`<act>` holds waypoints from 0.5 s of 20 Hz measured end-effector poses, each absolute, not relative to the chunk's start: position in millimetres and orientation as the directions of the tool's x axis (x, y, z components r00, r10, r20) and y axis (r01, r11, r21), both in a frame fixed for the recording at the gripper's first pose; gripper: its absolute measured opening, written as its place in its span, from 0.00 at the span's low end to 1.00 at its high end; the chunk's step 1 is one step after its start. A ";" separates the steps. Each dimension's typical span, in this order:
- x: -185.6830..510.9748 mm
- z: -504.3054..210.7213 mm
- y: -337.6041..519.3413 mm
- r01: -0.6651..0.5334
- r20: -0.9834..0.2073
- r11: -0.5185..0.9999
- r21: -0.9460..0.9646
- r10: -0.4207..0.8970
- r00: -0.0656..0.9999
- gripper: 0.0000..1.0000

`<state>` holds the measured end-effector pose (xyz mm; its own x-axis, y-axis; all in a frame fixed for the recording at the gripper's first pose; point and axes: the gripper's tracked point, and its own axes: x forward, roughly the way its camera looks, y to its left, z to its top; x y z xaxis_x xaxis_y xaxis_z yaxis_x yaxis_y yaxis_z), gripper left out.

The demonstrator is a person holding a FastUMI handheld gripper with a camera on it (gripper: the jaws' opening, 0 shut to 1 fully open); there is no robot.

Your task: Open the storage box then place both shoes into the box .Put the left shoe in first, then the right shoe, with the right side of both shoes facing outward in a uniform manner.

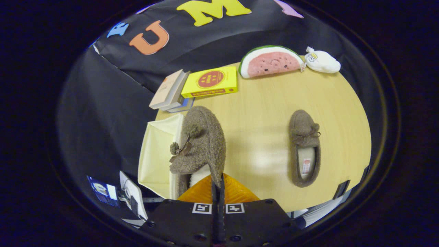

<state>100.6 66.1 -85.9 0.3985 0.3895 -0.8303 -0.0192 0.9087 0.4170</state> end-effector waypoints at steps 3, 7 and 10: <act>101.2 -65.7 94.0 -0.046 -0.814 0.903 0.426 0.405 0.417 0.00; 100.9 -67.2 151.8 -0.075 -0.810 0.889 0.451 0.443 0.384 0.00; 112.3 -82.3 195.5 -0.070 -0.806 0.880 0.470 0.460 0.372 0.00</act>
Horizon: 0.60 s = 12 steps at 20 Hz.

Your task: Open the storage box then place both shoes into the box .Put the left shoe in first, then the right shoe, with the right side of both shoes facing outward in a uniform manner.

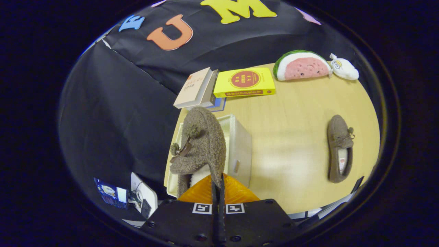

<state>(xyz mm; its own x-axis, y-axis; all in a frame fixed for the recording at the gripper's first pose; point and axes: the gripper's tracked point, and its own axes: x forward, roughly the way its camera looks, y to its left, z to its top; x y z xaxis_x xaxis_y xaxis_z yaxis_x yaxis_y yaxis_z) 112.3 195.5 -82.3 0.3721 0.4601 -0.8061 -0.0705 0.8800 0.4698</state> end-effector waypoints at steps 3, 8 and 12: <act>121.0 -108.8 229.9 -0.036 -0.814 0.878 0.478 0.458 0.358 0.00; 123.4 -160.1 265.9 0.016 -0.859 0.903 0.430 0.404 0.315 0.00; 129.6 -197.0 282.5 0.037 -0.903 0.949 0.314 0.287 0.321 0.01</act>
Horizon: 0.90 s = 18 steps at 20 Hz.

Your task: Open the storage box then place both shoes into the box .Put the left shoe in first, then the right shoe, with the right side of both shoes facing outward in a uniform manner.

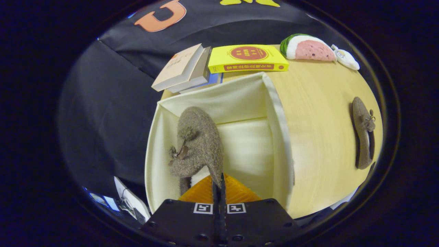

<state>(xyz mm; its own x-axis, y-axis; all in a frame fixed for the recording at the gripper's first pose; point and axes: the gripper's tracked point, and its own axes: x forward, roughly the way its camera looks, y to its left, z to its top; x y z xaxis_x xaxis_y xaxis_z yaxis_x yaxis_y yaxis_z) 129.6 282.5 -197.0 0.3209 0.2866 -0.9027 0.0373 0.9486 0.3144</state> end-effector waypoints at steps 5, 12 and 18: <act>125.2 -222.5 301.3 0.017 -0.938 0.973 0.228 0.215 0.272 0.01; 116.2 -198.3 314.2 -0.060 -0.899 0.931 0.359 0.363 0.245 0.15; 100.4 -126.3 275.0 -0.238 -0.841 0.908 0.345 0.411 0.352 0.49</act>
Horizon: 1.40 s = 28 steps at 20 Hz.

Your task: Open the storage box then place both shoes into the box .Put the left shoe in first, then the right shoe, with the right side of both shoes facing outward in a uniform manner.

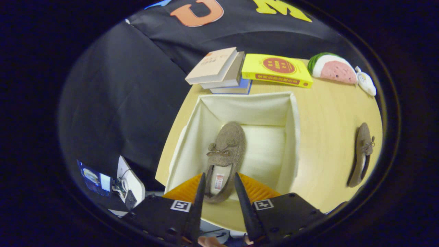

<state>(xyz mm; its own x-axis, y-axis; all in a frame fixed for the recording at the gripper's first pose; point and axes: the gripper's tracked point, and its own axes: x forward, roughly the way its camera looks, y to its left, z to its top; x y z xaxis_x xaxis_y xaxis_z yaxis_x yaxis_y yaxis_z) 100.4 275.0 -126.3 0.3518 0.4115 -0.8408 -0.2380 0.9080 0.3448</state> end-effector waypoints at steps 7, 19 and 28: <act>91.6 -81.7 165.6 -0.265 -0.840 0.933 0.246 0.341 0.422 0.82; 114.9 -151.4 -88.6 -0.018 -0.918 0.997 0.072 0.074 0.390 0.96; 123.5 -227.0 -182.5 0.044 -0.941 0.991 -0.123 -0.131 0.313 0.97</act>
